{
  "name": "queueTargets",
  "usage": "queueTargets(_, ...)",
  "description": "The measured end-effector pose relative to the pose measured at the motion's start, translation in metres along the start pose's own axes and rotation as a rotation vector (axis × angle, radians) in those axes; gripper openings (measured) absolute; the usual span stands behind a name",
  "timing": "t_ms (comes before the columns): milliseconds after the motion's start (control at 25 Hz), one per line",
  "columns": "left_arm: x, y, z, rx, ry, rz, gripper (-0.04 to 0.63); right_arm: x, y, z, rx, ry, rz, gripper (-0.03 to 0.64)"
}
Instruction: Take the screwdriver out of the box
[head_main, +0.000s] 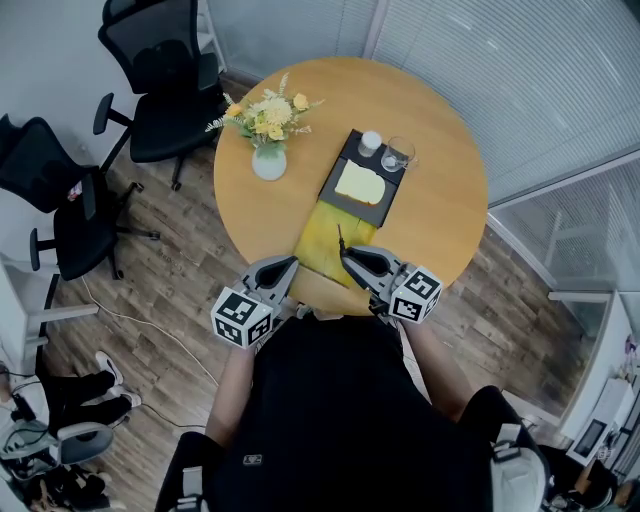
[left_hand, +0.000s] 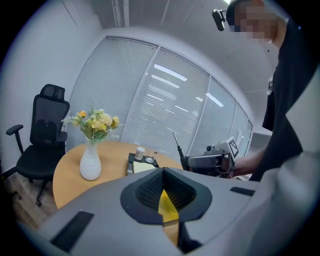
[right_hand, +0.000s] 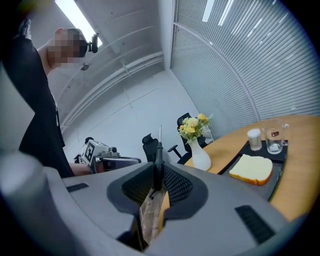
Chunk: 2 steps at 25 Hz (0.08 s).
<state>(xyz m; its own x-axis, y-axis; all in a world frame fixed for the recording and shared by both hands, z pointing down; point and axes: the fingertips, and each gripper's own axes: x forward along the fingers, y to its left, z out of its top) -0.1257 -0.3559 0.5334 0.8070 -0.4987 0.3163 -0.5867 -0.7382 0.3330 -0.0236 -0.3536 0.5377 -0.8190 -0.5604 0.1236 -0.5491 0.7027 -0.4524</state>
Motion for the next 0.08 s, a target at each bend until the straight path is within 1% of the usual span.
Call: queueTargets(80, -0.0002, 0.0000, 0.0001, -0.003, -0.003, 0.000, 0.006, -0.0004, -0.0014, -0.0029, 0.018, 0.001, 0.007, 0.061)
